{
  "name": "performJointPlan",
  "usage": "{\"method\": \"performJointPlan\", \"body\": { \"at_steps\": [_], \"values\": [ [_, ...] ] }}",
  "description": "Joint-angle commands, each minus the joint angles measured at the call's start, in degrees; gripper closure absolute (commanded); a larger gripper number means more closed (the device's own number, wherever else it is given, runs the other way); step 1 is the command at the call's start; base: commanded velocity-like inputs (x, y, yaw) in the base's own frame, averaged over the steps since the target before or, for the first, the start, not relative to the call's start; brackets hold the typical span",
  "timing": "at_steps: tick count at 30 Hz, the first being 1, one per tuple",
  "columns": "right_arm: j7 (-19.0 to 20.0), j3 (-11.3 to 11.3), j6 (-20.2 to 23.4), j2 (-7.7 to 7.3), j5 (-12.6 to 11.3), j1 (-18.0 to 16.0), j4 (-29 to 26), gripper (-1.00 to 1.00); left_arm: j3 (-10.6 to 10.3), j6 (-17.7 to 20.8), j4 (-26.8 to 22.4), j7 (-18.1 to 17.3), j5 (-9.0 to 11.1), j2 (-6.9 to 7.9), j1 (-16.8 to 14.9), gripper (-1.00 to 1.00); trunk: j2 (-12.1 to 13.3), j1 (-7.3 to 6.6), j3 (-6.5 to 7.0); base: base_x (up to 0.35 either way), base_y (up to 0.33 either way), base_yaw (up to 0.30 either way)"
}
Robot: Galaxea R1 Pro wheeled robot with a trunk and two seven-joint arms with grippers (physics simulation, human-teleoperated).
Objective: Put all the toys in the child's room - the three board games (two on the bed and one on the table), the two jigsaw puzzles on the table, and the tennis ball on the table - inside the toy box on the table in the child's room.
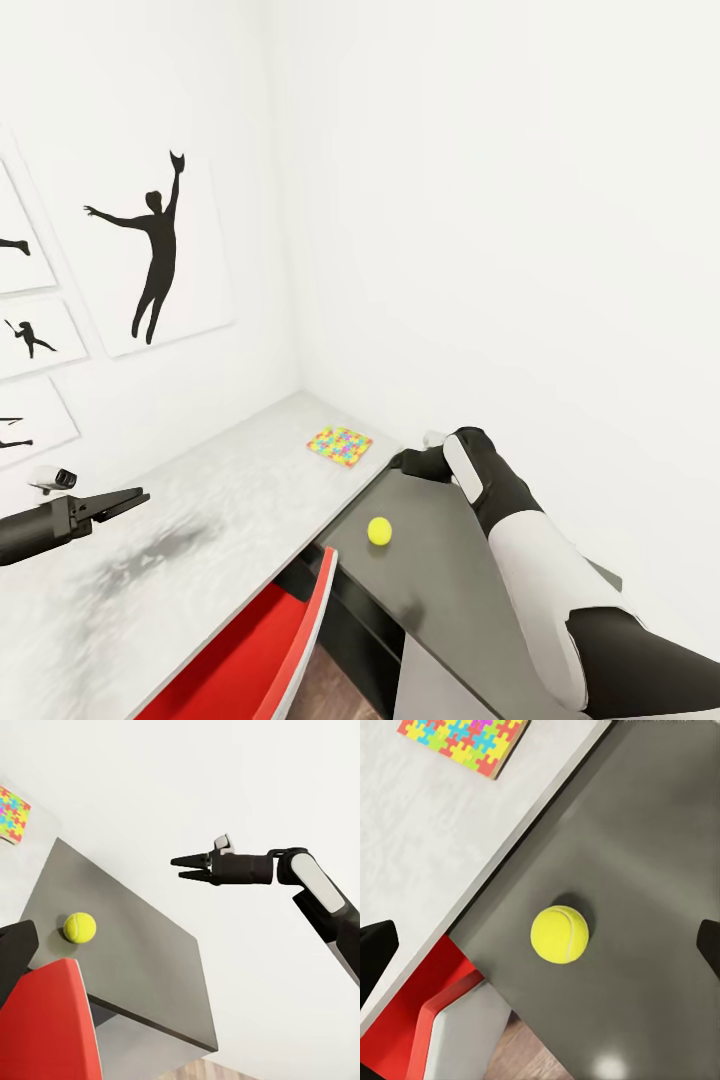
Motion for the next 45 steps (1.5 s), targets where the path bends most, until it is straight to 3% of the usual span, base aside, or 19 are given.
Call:
{"method": "performJointPlan", "body": {
  "at_steps": [1,21,35,38,45],
  "values": [
    [-0.5,0.0,0.2,-0.03,-0.5,0.0,-0.1,-1.0,0.0,0.6,0.0,-0.3,-0.1,0.01,0.0,-1.0,-0.1,0.04,-0.13,0.008,0.0,0.0],
    [-0.8,1.3,-0.1,0.14,-0.5,-0.2,0.0,-1.0,0.0,0.6,0.0,-0.3,0.0,0.0,0.0,-1.0,-0.1,0.04,-1.48,0.001,0.0,0.0],
    [-1.0,3.7,-2.5,0.77,-0.4,-3.4,4.2,-1.0,-1.3,1.8,-1.2,-0.3,-0.1,-0.62,-0.6,-1.0,-0.1,0.04,-2.79,0.0,0.0,0.0],
    [-1.0,3.9,-3.4,1.13,-0.4,-4.4,6.0,-1.0,-2.3,2.1,-1.3,-0.3,-0.1,-0.65,-2.3,-1.0,-0.1,0.04,-3.07,0.0,0.0,0.0],
    [-1.0,4.1,-4.3,2.58,-0.2,-6.9,9.4,-1.0,-7.0,2.4,-0.7,-0.3,-0.2,-0.78,-11.2,-1.0,-0.1,0.04,-3.73,0.0,0.0,0.0]
  ]
}}
